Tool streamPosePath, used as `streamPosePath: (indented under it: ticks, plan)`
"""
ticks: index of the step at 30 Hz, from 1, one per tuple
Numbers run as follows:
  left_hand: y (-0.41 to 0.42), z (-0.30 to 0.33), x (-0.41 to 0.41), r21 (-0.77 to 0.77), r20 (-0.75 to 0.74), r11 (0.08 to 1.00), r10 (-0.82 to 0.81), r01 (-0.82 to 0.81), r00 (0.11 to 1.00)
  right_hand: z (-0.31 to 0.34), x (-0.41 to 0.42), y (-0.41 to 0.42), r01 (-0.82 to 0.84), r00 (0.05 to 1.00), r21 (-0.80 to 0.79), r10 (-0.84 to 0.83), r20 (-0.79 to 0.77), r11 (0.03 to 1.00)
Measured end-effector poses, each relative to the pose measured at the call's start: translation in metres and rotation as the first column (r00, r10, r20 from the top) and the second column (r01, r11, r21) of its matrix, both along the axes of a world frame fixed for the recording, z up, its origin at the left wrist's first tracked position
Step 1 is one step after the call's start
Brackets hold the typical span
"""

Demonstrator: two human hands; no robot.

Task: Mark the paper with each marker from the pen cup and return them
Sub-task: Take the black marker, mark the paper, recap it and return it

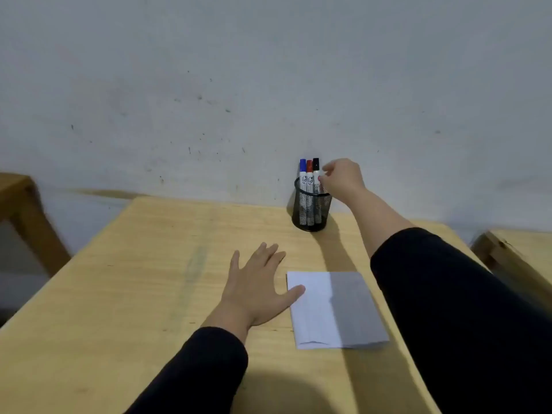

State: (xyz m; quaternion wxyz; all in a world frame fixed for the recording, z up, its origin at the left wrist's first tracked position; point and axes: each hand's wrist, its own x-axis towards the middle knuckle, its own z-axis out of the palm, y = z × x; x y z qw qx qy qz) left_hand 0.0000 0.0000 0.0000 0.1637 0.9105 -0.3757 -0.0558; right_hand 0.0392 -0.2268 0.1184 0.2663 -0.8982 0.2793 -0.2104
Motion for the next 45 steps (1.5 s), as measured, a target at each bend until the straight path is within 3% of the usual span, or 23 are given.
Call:
streamPosePath:
  ticks: [6,11,16,23,26,30,32,37,42,44,45]
  plan:
    - [-0.001,-0.002,0.003,0.019,0.03,1.0,0.003,-0.003,1.0,-0.006,0.028,-0.002,0.083,0.995,-0.038,-0.085,-0.052,0.996]
    - [-0.001,-0.003,0.003,0.011,0.043,1.0,0.008,-0.009,0.999,-0.003,0.026,0.001,0.12,0.987,0.019,-0.121,0.108,0.993]
    - [0.0,0.0,0.001,0.024,0.019,1.0,0.007,-0.008,1.0,0.042,-0.001,0.011,0.054,0.941,0.032,-0.061,0.334,0.998]
    - [-0.001,0.008,-0.001,0.032,-0.04,0.999,-0.002,0.003,0.999,0.047,-0.067,0.041,-0.125,0.92,0.223,0.029,0.39,0.967]
    - [-0.003,0.029,-0.004,-0.203,-0.161,0.978,0.019,-0.052,0.987,0.023,-0.101,0.061,-0.209,0.945,0.252,0.128,0.302,0.945]
    - [-0.016,0.075,-0.009,-0.593,-0.036,0.805,-0.054,0.022,0.998,-0.011,-0.127,0.074,-0.251,0.958,0.254,0.203,0.2,0.934]
    - [-0.022,0.088,-0.009,-0.64,0.005,0.763,-0.115,0.091,0.993,-0.022,-0.133,0.074,-0.256,0.959,0.267,0.21,0.188,0.929]
    - [-0.027,0.088,-0.009,-0.595,0.076,0.786,-0.152,0.167,0.986,-0.024,-0.139,0.073,-0.226,0.962,0.297,0.165,0.219,0.928]
    - [-0.032,0.097,-0.008,-0.791,-0.091,0.608,-0.006,-0.068,0.996,-0.021,-0.145,0.078,-0.034,0.908,0.164,-0.037,0.416,0.986]
    - [-0.035,0.099,-0.009,-0.837,-0.106,0.535,0.045,-0.114,0.993,-0.02,-0.142,0.082,-0.032,0.894,0.385,-0.146,0.424,0.922]
    - [-0.036,0.1,-0.01,-0.85,-0.109,0.513,0.05,-0.119,0.993,-0.018,-0.14,0.084,-0.084,0.9,0.577,-0.186,0.393,0.812]
